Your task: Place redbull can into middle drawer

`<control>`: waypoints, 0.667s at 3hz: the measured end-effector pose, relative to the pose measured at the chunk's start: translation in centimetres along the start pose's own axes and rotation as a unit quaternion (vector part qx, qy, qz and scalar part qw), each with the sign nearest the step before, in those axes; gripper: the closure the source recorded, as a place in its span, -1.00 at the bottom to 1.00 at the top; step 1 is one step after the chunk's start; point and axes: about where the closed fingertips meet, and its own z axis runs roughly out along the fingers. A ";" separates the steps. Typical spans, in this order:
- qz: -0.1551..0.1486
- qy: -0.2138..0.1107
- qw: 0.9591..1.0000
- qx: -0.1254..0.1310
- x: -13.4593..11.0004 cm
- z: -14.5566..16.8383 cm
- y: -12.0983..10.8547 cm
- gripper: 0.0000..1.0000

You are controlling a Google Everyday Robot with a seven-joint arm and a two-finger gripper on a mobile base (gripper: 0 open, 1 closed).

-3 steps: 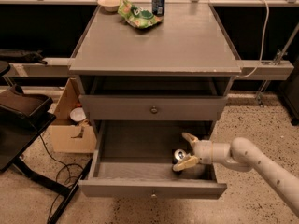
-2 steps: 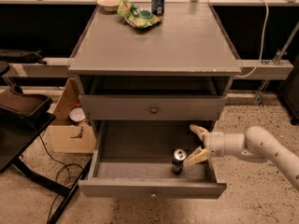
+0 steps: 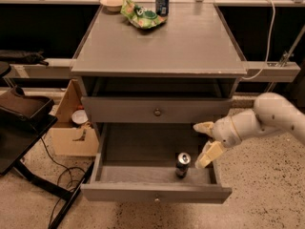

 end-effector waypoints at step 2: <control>0.014 0.158 0.986 0.044 -8.0 -2.5 7.1 -1.00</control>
Offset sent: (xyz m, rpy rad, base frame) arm -0.0761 0.0424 0.3153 -0.6116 -0.2968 -0.1577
